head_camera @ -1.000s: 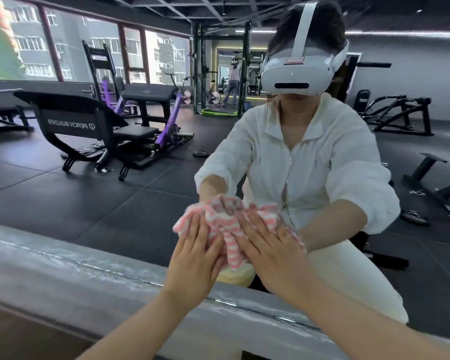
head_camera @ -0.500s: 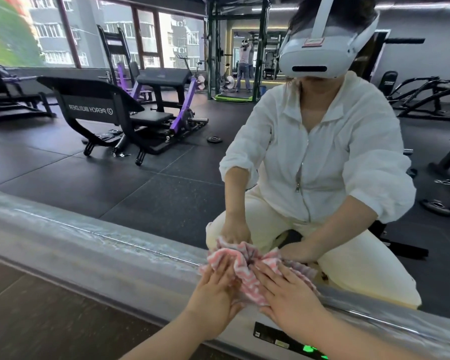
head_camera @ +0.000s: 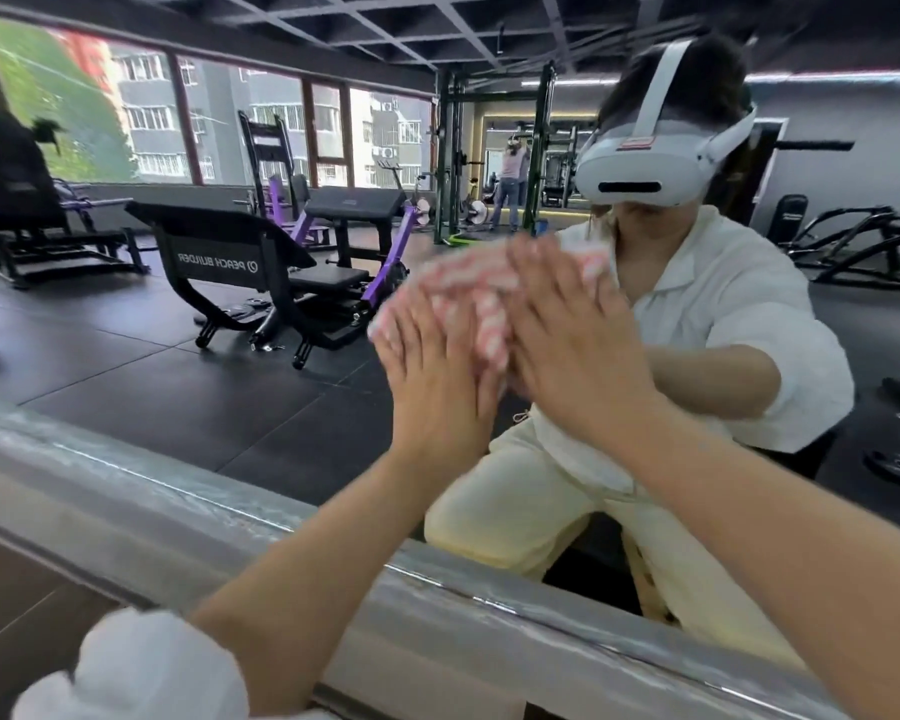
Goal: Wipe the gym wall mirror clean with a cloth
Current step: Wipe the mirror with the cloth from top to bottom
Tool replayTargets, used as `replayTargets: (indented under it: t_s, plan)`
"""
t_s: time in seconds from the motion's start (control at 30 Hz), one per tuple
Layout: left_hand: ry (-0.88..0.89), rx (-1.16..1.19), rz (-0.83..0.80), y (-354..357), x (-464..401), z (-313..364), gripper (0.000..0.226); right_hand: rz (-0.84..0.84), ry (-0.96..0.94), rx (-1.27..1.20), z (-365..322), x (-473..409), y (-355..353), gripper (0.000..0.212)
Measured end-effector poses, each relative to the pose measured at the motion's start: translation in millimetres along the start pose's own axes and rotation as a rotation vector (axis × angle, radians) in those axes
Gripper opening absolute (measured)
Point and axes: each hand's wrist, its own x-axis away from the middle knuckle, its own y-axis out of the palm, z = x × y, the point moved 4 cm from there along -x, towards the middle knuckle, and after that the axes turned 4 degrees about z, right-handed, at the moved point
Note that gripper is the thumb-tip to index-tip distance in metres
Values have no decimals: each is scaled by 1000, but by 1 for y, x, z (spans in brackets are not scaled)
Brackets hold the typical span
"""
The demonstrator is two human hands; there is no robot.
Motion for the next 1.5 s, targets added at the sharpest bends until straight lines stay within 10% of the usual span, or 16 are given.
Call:
replayTargets:
  t_s: [0.37,0.9,1.33,1.5]
  plan:
    - [206,-106,191,-56,-159,6,68,-6,318,-20,53,-104,-32,57]
    - [167,-42,53,40,61,-86,61,25,-132,-4,-88,43,42,62]
    - [-353,-196,-811,92,244,-95,68,-474,-710,-135,-179,197,78,62]
    - [-548,86,-706,72,215,-80,62,-557,-628,-203,-174,205,79,68]
